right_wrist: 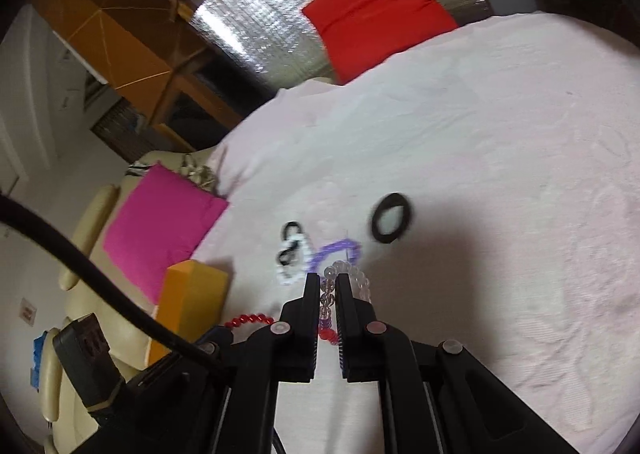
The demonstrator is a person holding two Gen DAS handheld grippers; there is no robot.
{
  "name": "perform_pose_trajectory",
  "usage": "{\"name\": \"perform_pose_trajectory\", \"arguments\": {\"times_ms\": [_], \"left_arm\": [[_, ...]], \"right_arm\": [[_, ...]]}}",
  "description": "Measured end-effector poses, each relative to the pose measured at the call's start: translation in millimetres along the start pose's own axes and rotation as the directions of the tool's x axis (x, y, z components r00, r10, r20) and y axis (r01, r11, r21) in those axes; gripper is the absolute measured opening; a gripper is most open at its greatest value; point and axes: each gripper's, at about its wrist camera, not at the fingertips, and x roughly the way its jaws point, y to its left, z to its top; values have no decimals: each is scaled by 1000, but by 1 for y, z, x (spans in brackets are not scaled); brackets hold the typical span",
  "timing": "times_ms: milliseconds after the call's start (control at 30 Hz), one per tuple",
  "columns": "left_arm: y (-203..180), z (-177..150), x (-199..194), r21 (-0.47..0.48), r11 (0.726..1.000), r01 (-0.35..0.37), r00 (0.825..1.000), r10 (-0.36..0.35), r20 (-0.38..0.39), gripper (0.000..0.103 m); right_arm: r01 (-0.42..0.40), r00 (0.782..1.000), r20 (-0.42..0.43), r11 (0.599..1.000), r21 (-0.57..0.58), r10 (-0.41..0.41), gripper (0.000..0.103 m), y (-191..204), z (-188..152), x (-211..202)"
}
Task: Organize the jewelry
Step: 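Carry the red bracelet into the orange box with the left gripper while the right drops the pink one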
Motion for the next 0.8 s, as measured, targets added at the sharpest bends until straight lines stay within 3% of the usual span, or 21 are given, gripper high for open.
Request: {"name": "perform_pose_trajectory", "arguments": {"times_ms": [233, 433, 600, 800], "left_arm": [[20, -1, -30, -37, 999, -7, 999, 9, 37, 9], [42, -2, -73, -91, 996, -19, 992, 30, 125, 9], [65, -3, -104, -133, 989, -64, 977, 90, 195, 9], [110, -7, -125, -218, 968, -124, 959, 173, 225, 9]], "right_arm": [[-46, 999, -15, 997, -63, 45, 9, 40, -16, 13], [-89, 996, -38, 991, -102, 86, 9, 70, -25, 28], [-129, 991, -46, 981, -144, 124, 9, 102, -30, 38], [-175, 984, -77, 964, -202, 163, 9, 148, -32, 58]]}}
